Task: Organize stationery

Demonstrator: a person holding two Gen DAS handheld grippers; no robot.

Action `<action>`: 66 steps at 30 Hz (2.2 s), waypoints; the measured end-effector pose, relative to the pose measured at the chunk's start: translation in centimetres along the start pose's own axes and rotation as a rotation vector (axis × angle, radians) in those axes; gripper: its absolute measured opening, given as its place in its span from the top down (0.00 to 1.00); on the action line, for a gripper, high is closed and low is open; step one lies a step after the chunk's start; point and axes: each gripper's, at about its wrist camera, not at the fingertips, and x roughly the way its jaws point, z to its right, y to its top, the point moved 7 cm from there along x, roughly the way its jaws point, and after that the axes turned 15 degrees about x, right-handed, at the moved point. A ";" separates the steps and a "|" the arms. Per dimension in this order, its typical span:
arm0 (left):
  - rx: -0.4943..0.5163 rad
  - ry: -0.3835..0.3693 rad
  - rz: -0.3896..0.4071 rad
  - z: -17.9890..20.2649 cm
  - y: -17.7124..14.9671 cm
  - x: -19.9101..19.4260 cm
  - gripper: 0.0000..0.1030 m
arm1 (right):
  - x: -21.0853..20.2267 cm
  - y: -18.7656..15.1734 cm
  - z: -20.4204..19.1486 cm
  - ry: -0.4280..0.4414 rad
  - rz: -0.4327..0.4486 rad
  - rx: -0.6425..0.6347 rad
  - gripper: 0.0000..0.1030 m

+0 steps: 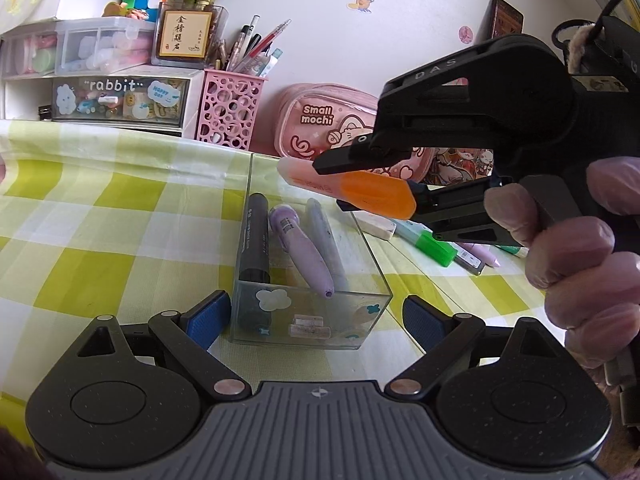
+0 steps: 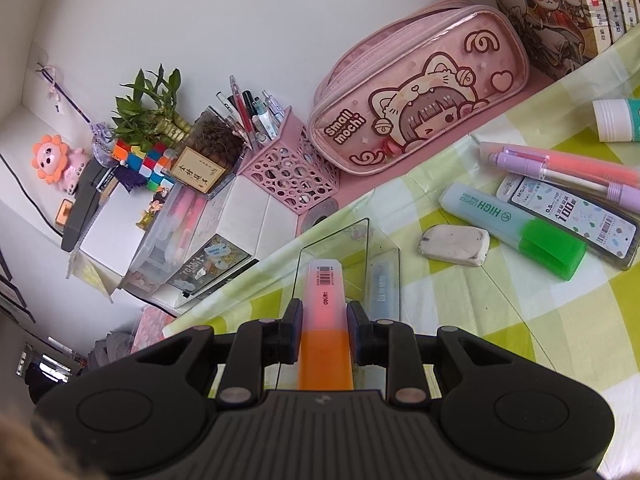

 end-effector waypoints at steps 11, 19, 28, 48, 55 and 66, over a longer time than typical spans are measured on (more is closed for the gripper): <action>0.000 -0.007 0.001 0.0 0.0 0.1 0.13 | -0.8 -1.5 -0.9 0.018 -0.049 -0.109 0.42; 0.001 -0.008 0.001 0.0 0.0 0.1 0.13 | -0.2 -3.6 -1.2 0.036 -0.168 -0.156 0.42; 0.001 0.000 0.000 0.0 0.1 0.1 0.15 | 1.2 -5.0 -0.9 0.005 -0.240 -0.182 0.46; 0.003 -0.005 0.001 -0.2 0.0 0.1 0.14 | -0.8 -2.6 -0.3 -0.029 -0.115 -0.217 0.52; 0.003 -0.005 0.001 -0.1 0.0 0.1 0.14 | -3.0 -1.7 0.6 -0.054 -0.052 -0.232 0.43; 0.005 -0.004 0.000 -0.2 0.0 0.0 0.14 | -5.7 0.1 4.5 -0.235 0.095 -0.303 0.28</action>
